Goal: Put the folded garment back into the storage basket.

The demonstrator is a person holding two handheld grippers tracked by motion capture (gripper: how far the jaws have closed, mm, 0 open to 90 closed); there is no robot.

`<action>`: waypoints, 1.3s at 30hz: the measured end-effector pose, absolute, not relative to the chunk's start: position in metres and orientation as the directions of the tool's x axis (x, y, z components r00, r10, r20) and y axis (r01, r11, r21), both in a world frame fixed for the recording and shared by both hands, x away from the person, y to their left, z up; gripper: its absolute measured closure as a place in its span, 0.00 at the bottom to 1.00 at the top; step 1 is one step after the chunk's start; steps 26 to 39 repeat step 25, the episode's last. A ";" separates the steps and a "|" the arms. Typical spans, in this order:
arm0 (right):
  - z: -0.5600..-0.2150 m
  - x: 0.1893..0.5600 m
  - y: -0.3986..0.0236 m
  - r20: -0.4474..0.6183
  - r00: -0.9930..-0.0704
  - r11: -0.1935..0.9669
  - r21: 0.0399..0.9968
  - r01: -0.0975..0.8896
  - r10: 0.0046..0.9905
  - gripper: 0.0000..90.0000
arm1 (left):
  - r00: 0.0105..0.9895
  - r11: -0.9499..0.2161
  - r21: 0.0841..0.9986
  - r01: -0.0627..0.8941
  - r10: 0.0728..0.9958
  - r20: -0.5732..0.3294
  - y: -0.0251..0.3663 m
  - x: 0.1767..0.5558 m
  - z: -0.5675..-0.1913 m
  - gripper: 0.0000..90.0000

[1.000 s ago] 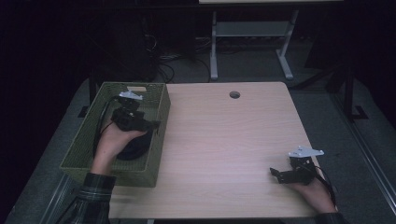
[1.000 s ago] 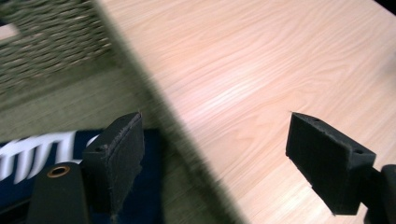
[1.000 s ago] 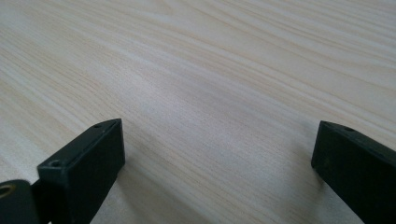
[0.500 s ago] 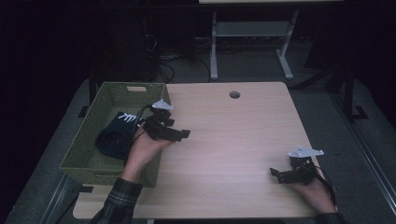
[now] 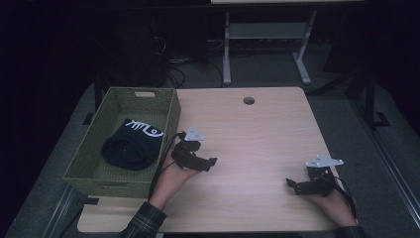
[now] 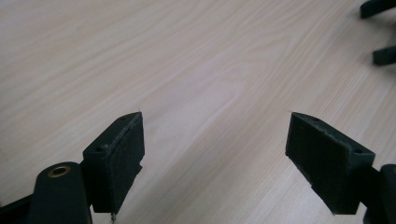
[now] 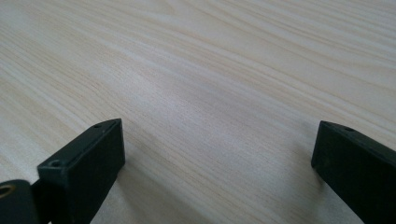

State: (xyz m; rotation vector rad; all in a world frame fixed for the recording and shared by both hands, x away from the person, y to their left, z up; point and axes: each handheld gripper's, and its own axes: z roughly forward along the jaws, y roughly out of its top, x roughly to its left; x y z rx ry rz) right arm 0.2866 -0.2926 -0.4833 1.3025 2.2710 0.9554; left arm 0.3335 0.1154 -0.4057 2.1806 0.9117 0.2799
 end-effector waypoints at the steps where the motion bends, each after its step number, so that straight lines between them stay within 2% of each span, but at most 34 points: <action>1: -0.483 0.287 -0.293 0.027 -0.515 0.349 0.704 0.619 0.857 0.03 | 0.723 -0.475 0.711 0.519 0.688 -0.068 0.115 0.332 -0.412 0.21; 9: -0.483 0.287 -0.293 0.027 -0.515 0.350 0.703 0.619 0.857 0.03 | 0.721 -0.548 0.650 0.526 0.693 0.002 0.112 0.326 -0.450 0.21; 16: -0.483 0.286 -0.292 0.028 -0.514 0.348 0.704 0.619 0.857 0.03 | 0.717 -0.561 0.623 0.545 0.697 0.001 0.112 0.326 -0.466 0.20; 25: -0.483 0.286 -0.292 0.030 -0.515 0.348 0.704 0.619 0.857 0.03 | 0.721 -0.518 0.699 0.493 0.692 0.004 0.117 0.320 -0.475 0.13; 39: -0.483 0.286 -0.292 0.030 -0.515 0.348 0.704 0.619 0.857 0.03 | 0.721 -0.518 0.699 0.493 0.692 0.004 0.117 0.320 -0.475 0.13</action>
